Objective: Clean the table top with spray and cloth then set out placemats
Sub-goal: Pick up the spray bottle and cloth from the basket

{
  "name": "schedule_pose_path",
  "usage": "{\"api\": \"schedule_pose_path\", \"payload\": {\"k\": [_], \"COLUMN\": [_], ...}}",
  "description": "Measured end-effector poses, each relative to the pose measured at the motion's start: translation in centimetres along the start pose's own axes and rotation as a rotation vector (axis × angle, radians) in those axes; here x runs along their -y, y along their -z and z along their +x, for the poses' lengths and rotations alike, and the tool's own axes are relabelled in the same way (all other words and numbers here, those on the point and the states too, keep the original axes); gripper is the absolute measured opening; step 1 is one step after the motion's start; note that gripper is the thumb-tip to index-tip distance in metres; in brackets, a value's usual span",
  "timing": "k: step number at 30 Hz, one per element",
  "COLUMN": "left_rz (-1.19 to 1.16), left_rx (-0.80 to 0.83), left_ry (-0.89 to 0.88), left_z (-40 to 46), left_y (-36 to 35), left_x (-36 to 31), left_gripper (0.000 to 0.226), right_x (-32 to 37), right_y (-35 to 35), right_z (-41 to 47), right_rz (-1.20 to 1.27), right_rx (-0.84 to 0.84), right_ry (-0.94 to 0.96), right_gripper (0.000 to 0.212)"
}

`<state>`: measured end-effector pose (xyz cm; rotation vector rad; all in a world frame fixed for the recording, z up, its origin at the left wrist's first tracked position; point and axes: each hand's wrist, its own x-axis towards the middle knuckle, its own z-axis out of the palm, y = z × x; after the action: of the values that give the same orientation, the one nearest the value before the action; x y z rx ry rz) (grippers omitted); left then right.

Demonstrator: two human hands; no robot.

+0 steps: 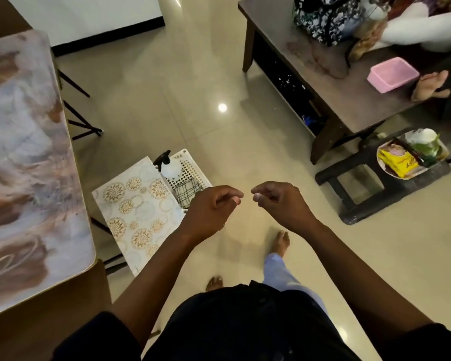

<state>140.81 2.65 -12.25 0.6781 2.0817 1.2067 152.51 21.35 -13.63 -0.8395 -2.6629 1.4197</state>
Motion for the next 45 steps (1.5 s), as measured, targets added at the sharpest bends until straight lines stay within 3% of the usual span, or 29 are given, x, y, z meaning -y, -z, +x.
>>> {"api": "schedule_pose_path", "payload": {"k": [8,18,24,36,45], "left_rz": [-0.031,-0.16,-0.233,-0.242,-0.336], "left_rx": [-0.206,-0.527,-0.672,-0.746,-0.988], "left_ry": [0.119,0.248,0.315,0.404,0.54], "left_z": [10.5,20.2,27.1,39.5,46.7], "left_y": [-3.4,-2.4,2.4,18.0,24.7], "left_x": [-3.1,-5.5,-4.1,-1.1,0.3], "left_gripper": [0.016,0.015,0.019,0.015,0.019], "right_x": [-2.5,1.0,5.2,16.4,23.8], "right_y": [7.0,11.1,9.2,2.9,-4.4], "right_z": [14.5,31.1,41.1,59.4,72.8], "right_rz": [-0.102,-0.129,-0.172,-0.284,-0.371], "right_rx": [0.208,0.488,0.591,0.785,1.028], "right_ry": [0.111,0.275,0.362,0.452,0.648], "right_gripper": [0.013,0.012,0.012,0.015,0.015]}}
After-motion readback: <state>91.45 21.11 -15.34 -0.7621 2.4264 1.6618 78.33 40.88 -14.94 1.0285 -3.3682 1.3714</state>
